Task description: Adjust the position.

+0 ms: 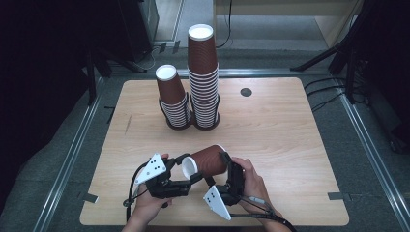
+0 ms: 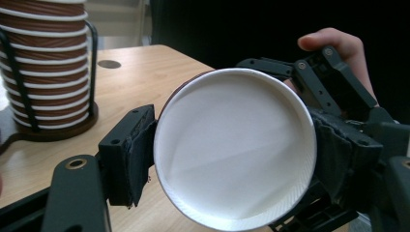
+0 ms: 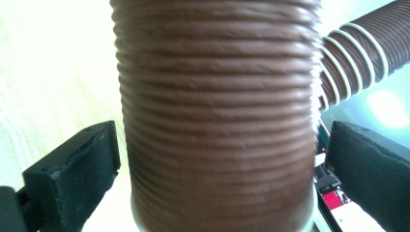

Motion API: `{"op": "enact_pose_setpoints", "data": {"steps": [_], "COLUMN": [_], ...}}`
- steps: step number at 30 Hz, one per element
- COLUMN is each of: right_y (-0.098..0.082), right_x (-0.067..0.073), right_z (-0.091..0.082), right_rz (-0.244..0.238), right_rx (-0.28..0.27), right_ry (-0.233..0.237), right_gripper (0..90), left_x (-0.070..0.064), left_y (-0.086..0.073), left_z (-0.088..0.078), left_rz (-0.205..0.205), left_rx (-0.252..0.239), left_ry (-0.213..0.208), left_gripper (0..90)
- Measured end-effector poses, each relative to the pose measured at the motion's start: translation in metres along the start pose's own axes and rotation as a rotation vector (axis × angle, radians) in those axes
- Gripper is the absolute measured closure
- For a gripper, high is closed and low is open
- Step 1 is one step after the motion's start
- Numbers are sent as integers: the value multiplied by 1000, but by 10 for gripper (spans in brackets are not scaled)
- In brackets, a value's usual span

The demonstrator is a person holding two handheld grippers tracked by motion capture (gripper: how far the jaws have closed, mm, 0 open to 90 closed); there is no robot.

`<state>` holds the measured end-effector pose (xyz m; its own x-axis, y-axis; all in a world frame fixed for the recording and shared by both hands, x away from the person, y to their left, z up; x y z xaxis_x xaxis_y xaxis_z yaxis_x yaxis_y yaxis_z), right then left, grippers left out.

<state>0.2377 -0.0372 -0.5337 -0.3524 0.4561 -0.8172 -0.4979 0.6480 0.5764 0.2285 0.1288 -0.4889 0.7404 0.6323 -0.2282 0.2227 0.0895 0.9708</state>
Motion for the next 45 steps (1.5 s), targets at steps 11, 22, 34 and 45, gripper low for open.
{"op": "enact_pose_setpoints", "data": {"steps": [11,22,34,45], "right_y": [-2,-4,-4,2], "right_x": [-8,-15,-18,-28], "right_z": [-1,-1,0,1], "right_rz": [94,352,657,942], "right_rx": [10,27,16,41], "right_ry": [-23,-25,0,-5], "right_gripper": [0,0,0,0], "left_x": [12,18,22,25], "left_y": [6,10,11,14], "left_z": [-10,-15,-17,-22], "left_rz": [-2,-6,-10,-15], "left_rx": [-45,-84,-104,-133], "left_ry": [51,89,107,112], "left_gripper": [238,238,237,237]}}
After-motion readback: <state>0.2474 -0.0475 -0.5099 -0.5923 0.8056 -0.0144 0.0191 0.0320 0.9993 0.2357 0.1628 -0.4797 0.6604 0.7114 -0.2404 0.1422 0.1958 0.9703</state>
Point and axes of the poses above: each handheld gripper's, and its own axes: z roughly forward along the jaws, y roughly out of its top, x roughly to its left, the point moved 4 cm from there along z, roughly forward along the jaws, and after that the axes turned 8 degrees about -x, right-handed, at the moved point
